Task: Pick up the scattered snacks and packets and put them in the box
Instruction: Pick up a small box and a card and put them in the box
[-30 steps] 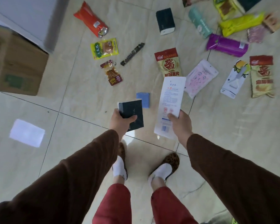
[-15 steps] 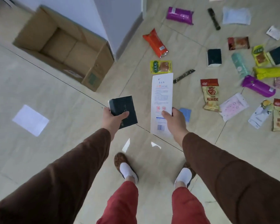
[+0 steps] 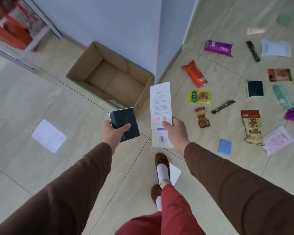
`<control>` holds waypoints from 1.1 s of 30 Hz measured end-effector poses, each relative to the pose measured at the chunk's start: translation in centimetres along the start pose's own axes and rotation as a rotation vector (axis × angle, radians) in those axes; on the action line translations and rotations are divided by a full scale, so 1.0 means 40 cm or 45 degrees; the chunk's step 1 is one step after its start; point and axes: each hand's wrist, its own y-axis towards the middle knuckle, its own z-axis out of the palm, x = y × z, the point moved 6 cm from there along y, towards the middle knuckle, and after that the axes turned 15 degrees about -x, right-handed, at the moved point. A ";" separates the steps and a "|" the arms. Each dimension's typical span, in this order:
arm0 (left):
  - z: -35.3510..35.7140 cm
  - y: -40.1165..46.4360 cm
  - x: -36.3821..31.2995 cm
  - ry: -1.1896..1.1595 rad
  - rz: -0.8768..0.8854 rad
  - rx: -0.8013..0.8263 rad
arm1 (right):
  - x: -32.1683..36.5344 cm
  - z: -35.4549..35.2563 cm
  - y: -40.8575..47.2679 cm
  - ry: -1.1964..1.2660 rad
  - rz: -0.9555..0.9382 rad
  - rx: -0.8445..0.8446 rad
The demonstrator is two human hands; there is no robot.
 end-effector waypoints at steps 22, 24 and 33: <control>-0.257 0.684 -0.265 0.152 0.139 0.289 | 0.273 0.603 0.095 0.096 0.272 -0.300; -0.230 0.735 -0.295 0.185 0.141 0.304 | 0.290 0.636 0.120 0.114 0.319 -0.320; -0.101 0.969 -0.344 0.469 0.271 0.358 | 0.307 0.778 0.281 0.135 0.399 -0.392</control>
